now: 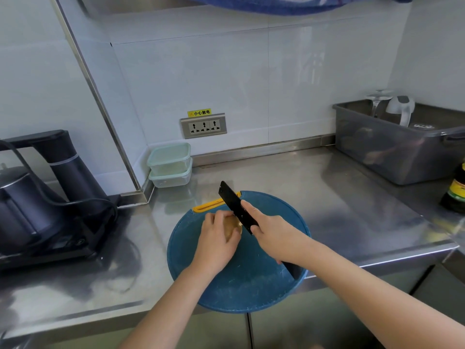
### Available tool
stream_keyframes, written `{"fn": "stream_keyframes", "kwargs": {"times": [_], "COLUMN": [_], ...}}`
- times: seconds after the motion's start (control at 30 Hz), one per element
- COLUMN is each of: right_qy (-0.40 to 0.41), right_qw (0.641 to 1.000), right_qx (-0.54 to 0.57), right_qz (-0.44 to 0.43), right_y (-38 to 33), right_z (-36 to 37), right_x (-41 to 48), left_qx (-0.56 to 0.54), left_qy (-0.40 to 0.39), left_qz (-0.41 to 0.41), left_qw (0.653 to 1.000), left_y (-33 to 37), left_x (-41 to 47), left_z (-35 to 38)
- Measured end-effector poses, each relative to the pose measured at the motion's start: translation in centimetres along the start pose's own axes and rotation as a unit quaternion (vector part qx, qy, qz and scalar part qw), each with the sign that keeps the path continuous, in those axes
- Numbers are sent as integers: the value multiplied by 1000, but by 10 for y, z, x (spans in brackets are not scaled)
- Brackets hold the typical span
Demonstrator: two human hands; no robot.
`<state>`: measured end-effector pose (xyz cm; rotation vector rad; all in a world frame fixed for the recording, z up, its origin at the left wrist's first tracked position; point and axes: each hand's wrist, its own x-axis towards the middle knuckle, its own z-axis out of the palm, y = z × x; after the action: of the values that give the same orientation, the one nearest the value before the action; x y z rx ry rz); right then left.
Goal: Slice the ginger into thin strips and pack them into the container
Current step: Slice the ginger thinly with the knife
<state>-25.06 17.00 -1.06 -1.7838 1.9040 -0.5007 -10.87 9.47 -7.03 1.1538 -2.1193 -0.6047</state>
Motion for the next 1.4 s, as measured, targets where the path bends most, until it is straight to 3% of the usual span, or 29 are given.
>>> {"fn": "stream_keyframes", "kwargs": {"times": [0.27,0.5,0.87,1.0,1.07,1.2,1.3,1.4], "right_qy": [-34,-53,-37,-36,-20,84,131,113], "right_qw": [998,998,995,983,976,967,975,981], "right_qx": [-53,-20,76,171,211,232,155,92], "right_qz": [-1,19,47,57,58,58,94,127], "right_y": [-11,-11,3,14,18,23,33,44], "right_z": [0,-1,12,10,5,-23,-43,-43], "right_x": [6,22,17,2,-3,-13,-19,-22], "left_qx": [6,1,15,6,-6,1,42,64], "left_qy": [5,9,28,21,12,0,8,-28], "left_qz": [2,14,-1,-5,-16,-46,-86,-138], "left_qw": [1000,1000,999,1000,1000,999,995,988], "left_y": [-6,-6,-1,3,3,3,-7,-12], "left_x": [3,3,-2,-7,-7,-5,2,13], "left_z": [3,4,2,-1,-3,-16,-33,-51]}}
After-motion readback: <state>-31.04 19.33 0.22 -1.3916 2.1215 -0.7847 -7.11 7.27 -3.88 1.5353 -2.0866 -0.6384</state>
